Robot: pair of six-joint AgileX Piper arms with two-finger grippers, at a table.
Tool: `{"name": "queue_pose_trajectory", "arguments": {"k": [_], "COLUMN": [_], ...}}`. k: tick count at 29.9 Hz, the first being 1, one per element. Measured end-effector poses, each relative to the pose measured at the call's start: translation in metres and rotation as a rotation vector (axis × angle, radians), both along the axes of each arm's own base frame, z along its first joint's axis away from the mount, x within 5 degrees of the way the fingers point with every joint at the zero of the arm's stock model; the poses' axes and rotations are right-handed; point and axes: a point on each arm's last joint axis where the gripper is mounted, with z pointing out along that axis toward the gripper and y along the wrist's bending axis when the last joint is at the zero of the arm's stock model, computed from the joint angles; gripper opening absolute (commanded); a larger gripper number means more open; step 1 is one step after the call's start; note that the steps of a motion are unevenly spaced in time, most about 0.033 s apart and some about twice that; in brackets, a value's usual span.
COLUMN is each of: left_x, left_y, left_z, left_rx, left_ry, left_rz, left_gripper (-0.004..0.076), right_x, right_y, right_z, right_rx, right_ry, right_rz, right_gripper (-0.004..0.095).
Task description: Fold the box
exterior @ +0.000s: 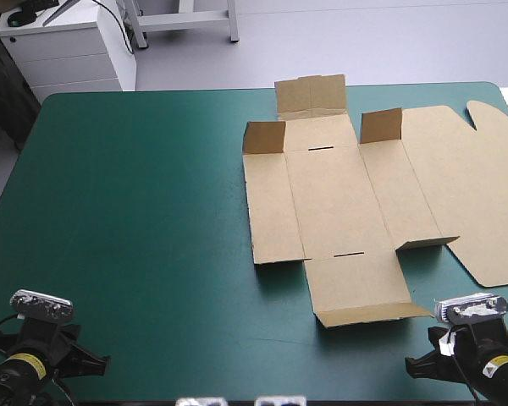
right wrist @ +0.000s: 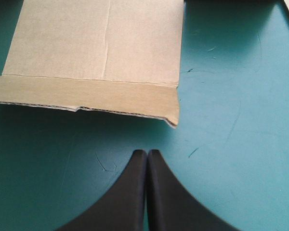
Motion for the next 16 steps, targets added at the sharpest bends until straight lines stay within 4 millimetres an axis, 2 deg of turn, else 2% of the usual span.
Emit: {"name": "queue_pose_trajectory", "arguments": {"k": [4,10,16], "left_x": [0.004,0.015,0.039], "left_y": [-0.001,-0.001,-0.009], "left_z": [0.012,0.042,0.062], "left_rx": [-0.004,-0.007,0.014], "left_ry": [-0.013,-0.063,-0.024], "left_rz": [0.010,0.046,0.054], "left_gripper": [-0.0008,-0.0008,-0.0008], "right_x": [0.000,0.000,0.000], "right_y": [0.000,0.000,0.000], "right_z": [0.000,0.000,0.000], "right_rx": [0.000,0.000,0.000], "right_ry": [0.000,0.000,0.001], "right_rz": [0.000,0.000,0.000], "right_gripper": [-0.0019,-0.0019,-0.0019]}}
